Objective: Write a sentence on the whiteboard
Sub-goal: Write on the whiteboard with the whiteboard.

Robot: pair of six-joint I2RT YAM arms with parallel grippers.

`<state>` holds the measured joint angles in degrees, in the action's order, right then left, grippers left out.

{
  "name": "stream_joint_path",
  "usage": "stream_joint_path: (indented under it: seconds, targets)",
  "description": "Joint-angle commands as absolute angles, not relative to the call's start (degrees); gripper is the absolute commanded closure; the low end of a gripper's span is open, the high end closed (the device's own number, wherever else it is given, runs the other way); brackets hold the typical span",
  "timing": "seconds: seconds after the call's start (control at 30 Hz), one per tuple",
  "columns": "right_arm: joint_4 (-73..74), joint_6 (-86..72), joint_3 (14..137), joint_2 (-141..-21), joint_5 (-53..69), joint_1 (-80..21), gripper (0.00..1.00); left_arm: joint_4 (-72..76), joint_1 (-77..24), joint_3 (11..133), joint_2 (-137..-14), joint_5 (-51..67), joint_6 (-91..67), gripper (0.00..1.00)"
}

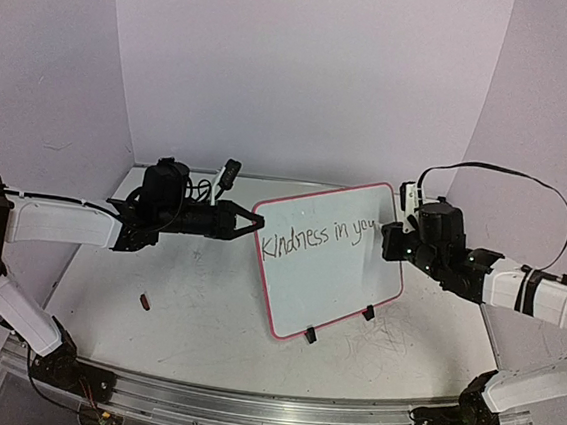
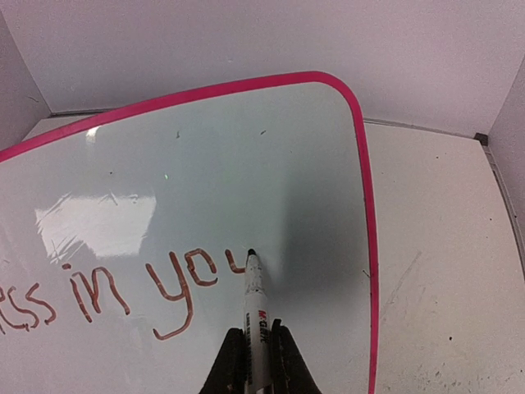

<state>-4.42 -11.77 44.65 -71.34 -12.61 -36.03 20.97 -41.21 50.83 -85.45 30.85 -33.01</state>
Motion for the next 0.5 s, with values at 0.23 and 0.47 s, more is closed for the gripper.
stream_joint_path:
  seconds: [0.23, 0.47]
  targets:
    - [-7.2, -11.1, 47.8, -72.7, -13.3, -35.8, 1.0, 20.9, -41.5, 50.0, -83.6, 31.5, -33.0, 1.0]
    - [-6.6, -12.2, 45.4, -71.5, -11.0, -35.8, 1.0, 20.9, -41.5, 49.7, -83.2, 31.1, -33.0, 1.0]
